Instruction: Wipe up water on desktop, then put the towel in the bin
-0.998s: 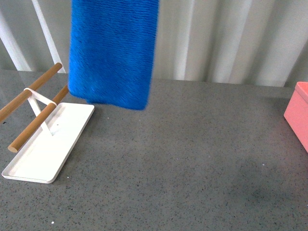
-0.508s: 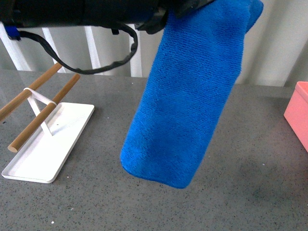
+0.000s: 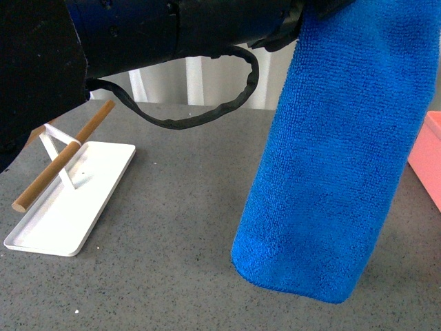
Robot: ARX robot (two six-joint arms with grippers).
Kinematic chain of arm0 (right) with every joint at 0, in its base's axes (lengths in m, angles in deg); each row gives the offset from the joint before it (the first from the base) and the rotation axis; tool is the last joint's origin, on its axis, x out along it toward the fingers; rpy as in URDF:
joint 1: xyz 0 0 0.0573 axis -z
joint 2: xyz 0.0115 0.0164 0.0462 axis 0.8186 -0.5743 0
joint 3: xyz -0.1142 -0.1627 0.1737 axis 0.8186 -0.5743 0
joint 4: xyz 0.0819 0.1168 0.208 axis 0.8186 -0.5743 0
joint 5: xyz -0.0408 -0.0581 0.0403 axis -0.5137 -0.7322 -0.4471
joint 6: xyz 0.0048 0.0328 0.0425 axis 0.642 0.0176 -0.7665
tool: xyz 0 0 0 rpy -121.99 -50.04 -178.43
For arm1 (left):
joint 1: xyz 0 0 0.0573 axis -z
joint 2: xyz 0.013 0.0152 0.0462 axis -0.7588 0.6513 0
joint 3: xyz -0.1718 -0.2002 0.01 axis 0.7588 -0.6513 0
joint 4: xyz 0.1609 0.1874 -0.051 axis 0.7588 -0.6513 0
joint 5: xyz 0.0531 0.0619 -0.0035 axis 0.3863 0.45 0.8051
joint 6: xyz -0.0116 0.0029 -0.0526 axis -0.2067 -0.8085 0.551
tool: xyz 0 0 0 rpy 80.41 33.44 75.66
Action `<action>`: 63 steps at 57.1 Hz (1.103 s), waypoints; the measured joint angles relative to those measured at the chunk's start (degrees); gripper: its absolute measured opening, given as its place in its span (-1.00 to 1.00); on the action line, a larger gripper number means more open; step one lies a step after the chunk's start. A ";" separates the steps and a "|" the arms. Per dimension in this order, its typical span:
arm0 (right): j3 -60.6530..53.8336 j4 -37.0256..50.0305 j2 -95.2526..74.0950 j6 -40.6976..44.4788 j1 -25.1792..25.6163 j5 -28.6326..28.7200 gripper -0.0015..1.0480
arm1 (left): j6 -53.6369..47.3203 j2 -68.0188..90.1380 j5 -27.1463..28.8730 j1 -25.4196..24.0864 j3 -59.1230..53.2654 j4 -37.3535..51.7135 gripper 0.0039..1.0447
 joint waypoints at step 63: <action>9.20 53.27 -67.30 6.29 -11.28 18.21 0.86 | 5.01 -1.92 1.97 2.56 -0.68 -1.49 -0.91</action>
